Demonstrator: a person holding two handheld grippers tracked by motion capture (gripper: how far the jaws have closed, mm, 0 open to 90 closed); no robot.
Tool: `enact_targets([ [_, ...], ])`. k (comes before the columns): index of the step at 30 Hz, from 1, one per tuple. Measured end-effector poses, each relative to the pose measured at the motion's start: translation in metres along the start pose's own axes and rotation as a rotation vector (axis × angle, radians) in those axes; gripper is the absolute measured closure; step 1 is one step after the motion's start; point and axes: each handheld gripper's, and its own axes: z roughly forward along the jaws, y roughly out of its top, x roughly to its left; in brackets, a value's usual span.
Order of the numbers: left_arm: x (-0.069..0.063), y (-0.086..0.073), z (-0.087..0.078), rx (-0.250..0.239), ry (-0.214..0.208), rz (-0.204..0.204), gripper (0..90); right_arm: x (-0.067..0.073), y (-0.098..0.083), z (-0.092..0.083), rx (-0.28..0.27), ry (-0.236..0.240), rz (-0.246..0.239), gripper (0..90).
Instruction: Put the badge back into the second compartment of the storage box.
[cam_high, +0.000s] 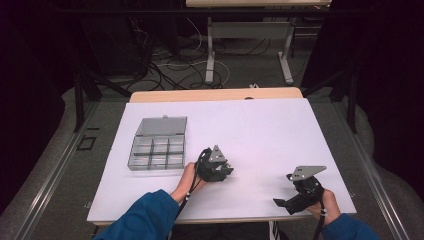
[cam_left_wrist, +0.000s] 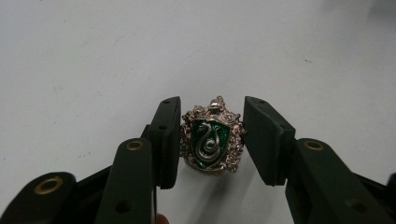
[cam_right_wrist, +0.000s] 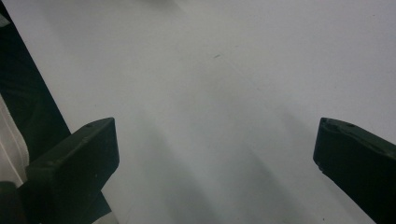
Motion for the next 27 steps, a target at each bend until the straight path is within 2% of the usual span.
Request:
enact_targets([
  [1,0.000,0.000,-0.002,0.011,-0.011,-0.002,58.7,0.000,0.000,0.000,0.001,-0.004,-0.003,0.0],
  [11,0.000,0.000,-0.011,0.009,0.002,0.012,58.7,-0.001,0.001,-0.001,0.019,0.005,-0.009,0.0],
  [14,0.000,-0.002,-0.013,0.001,0.005,0.005,58.7,0.000,0.000,0.000,0.015,0.003,-0.002,0.0],
  [15,0.001,-0.002,-0.015,0.011,0.006,0.011,58.7,0.000,0.000,-0.001,0.016,0.003,0.000,0.0],
  [17,0.000,-0.003,-0.016,0.005,0.010,-0.006,58.7,0.000,0.000,0.000,0.016,0.005,-0.002,0.0],
  [18,0.002,-0.003,-0.018,0.015,0.009,0.005,58.7,-0.001,0.000,0.000,0.014,0.005,-0.005,0.0],
  [19,0.001,-0.003,-0.019,0.010,0.007,-0.009,58.7,-0.001,0.000,0.000,0.013,0.005,-0.005,0.0],
  [20,0.002,-0.003,-0.021,0.012,0.013,-0.001,58.7,-0.001,0.000,0.000,0.013,0.006,-0.006,0.0],
  [21,0.002,-0.003,-0.021,0.008,0.009,-0.010,58.7,-0.001,0.000,0.000,0.014,0.006,-0.006,0.0],
  [22,0.003,-0.004,-0.022,0.001,0.023,-0.003,58.7,-0.001,0.000,0.000,0.014,0.006,-0.006,0.0],
  [23,0.004,-0.004,-0.024,0.014,0.014,-0.004,58.7,-0.001,0.000,0.000,0.015,0.006,-0.007,0.0],
  [27,0.005,-0.005,-0.028,0.010,0.028,-0.014,58.7,-0.001,0.000,0.001,0.012,-0.003,-0.005,0.0],
])
